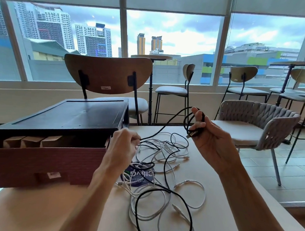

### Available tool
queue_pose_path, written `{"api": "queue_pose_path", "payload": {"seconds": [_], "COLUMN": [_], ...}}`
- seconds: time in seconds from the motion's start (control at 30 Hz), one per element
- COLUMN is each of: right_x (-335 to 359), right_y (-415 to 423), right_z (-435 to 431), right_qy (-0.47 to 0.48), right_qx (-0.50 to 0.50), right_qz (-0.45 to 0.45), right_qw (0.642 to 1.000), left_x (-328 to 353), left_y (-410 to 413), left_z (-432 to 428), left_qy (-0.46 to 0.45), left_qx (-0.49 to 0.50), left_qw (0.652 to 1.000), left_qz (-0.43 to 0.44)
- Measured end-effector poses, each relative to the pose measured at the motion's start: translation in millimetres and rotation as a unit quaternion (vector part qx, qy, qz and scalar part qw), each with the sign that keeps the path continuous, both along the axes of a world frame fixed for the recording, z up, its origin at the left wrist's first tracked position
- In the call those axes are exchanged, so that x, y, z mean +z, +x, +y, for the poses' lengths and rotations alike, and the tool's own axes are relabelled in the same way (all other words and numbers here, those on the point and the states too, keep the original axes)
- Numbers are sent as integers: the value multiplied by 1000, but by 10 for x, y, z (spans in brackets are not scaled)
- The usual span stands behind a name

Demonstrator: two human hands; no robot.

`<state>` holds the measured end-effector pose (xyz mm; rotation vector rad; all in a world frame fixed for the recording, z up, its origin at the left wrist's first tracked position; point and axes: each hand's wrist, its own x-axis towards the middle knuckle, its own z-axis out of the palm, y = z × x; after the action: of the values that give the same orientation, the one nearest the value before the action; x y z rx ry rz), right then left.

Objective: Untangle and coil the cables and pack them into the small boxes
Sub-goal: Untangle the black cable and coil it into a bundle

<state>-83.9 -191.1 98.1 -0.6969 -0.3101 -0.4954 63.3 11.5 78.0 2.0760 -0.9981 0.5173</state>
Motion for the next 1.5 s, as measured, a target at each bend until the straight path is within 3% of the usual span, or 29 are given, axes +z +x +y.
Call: {"api": "queue_pose_path", "payload": {"seconds": [0.13, 0.3, 0.53, 0.8, 0.93, 1.03, 1.13, 1.37, 1.5], "right_x": [-5, -10, 64, 99, 88, 76, 31, -34, -74], "right_y": [6, 8, 12, -24, -27, 11, 49, 87, 85], "right_z": [-17, 71, 294, 199, 127, 133, 141, 78, 32], "right_qy": [-4, -17, -95, -55, 9, 31, 25, -37, -82], "right_qx": [-34, 10, 53, -7, -66, -128, -191, -319, -320], "right_qz": [-5, -27, -28, -20, -7, 21, 62, 122, 163], "right_qw": [999, 999, 994, 998, 998, 991, 979, 939, 930], "left_x": [-14, -50, -226, -281, -216, -120, -49, 125, 253], "left_y": [7, -72, -183, -157, -170, -204, -232, -310, -365], "left_z": [-1, -47, -212, -251, -226, -178, -156, -85, -29], "left_qy": [-36, -20, 69, 158, 180, 251, 305, 251, 198], "left_qx": [8, 90, 112, 44, -33, -135, -189, -242, -248], "left_qw": [999, 991, 991, 986, 983, 958, 933, 937, 948], "left_qz": [-31, -95, -10, -23, -29, 26, 22, 18, -12]}}
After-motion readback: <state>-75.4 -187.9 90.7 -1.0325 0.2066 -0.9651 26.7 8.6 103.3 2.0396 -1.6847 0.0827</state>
